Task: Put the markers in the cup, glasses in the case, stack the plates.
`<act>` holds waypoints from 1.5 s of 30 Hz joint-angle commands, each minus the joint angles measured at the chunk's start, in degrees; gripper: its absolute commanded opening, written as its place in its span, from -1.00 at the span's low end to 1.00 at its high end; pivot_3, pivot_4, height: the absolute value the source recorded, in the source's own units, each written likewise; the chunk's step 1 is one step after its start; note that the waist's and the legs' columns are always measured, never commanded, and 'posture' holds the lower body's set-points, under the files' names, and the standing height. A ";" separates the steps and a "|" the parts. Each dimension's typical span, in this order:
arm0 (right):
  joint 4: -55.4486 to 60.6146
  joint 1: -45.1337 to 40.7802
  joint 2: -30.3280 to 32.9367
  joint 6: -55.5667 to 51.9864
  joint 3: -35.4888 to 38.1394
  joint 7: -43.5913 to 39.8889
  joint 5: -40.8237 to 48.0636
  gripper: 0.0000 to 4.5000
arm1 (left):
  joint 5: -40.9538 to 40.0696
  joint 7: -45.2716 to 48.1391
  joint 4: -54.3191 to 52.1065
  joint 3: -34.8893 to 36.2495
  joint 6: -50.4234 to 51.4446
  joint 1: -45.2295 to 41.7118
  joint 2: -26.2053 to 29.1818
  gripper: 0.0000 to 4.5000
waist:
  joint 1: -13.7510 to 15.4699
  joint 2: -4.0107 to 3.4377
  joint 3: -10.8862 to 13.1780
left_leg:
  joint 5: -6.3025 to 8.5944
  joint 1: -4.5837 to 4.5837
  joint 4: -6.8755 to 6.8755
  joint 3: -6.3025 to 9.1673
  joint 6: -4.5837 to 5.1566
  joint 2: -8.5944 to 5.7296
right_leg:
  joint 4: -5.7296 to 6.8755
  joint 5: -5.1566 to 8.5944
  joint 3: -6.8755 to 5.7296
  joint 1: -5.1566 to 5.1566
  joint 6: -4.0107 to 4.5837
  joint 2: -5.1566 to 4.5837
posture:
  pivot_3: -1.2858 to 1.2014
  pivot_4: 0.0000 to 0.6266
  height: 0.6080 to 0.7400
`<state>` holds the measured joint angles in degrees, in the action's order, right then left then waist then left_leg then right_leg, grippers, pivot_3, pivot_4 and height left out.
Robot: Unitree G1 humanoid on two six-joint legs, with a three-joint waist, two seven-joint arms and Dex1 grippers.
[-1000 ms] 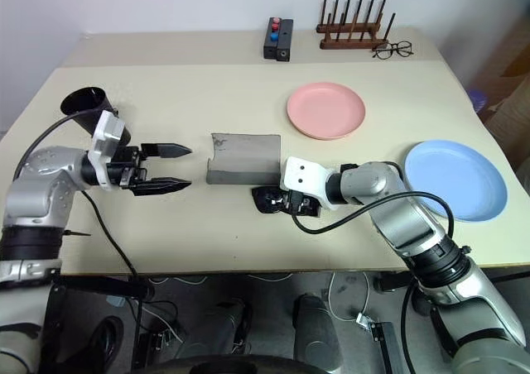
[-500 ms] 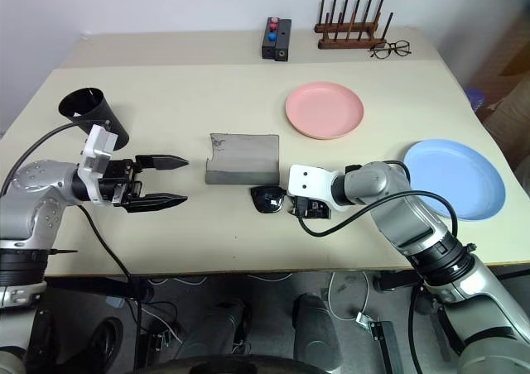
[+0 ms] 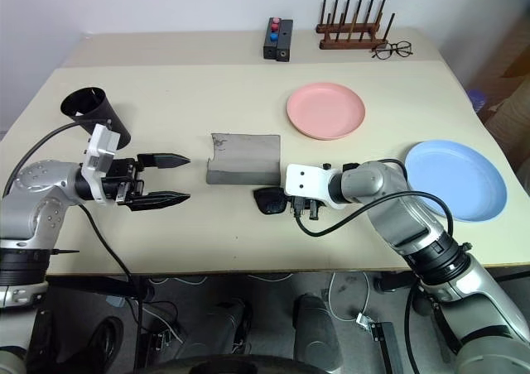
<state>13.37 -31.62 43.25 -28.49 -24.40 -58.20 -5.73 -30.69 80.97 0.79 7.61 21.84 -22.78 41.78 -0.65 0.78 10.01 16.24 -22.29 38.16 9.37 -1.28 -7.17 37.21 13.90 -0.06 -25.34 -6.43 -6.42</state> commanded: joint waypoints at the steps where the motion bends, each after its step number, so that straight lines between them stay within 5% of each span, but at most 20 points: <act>1: 0.08 -0.21 0.12 0.13 -0.52 -0.99 -1.10 -0.46 | -1.42 -0.32 -1.80 0.68 -0.39 -0.29 0.70 0.85 | 0.00 0.00 0.00 | 0.00 0.00 0.00 0.00 0.00 0.00 | 0.00 0.00 0.00 0.00 0.00 0.00 | 0.03 -0.52 1.00; 4: -0.94 -0.42 0.07 1.94 -0.77 -0.46 -2.64 -0.46 | -1.47 -0.51 -1.79 0.86 -0.40 -0.28 0.76 0.85 | 0.01 0.00 0.00 | 0.00 0.00 0.00 0.00 0.00 0.00 | 0.00 0.00 0.00 0.00 0.00 0.00 | 0.03 -0.52 1.00; 8: -1.62 -0.63 0.15 2.73 -0.60 -0.94 -3.53 -0.98 | -1.46 -0.67 -1.72 0.95 -0.54 -0.25 0.80 0.85 | 0.00 0.03 -0.02 | 0.00 0.01 0.00 0.00 0.00 0.00 | 0.00 0.00 0.00 0.01 0.00 0.00 | 0.03 -0.52 1.00; 17: 4.26 1.39 4.51 -0.29 0.92 -9.00 0.48 -0.98 | -1.93 -1.07 -0.77 1.29 -0.33 -0.84 1.12 0.85 | 0.34 0.03 -0.02 | 0.00 0.05 0.00 0.02 0.00 -0.01 | -0.03 0.00 -0.03 0.08 0.00 0.00 | 0.03 -0.52 1.00; 30: 10.07 -6.48 -4.45 -15.67 10.92 -6.27 16.68 -0.98 | -2.63 -3.14 2.30 3.02 -0.80 -3.67 1.78 0.85 | 0.03 0.00 0.00 | 0.01 0.03 -0.04 0.03 0.00 0.02 | -0.10 -0.02 -0.05 0.06 0.03 -0.01 | 0.03 -0.52 1.00; 45: -8.84 -20.90 -22.66 -7.80 11.95 15.99 12.71 -0.98 | -2.90 -3.52 3.22 6.23 -0.64 -1.71 6.86 0.85 | -0.35 -0.02 0.01 | -0.01 0.03 -0.09 0.01 -0.02 0.03 | -0.04 -0.03 -0.04 -0.03 0.05 0.00 | 0.03 -0.52 1.00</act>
<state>4.06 -51.16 21.36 -38.10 -12.68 -43.72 7.46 -34.17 77.44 4.93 12.34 22.78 -24.80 47.54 -1.00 0.77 10.02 16.23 -22.26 38.05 9.39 -1.30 -7.14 37.17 13.87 -0.10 -25.37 -6.38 -6.42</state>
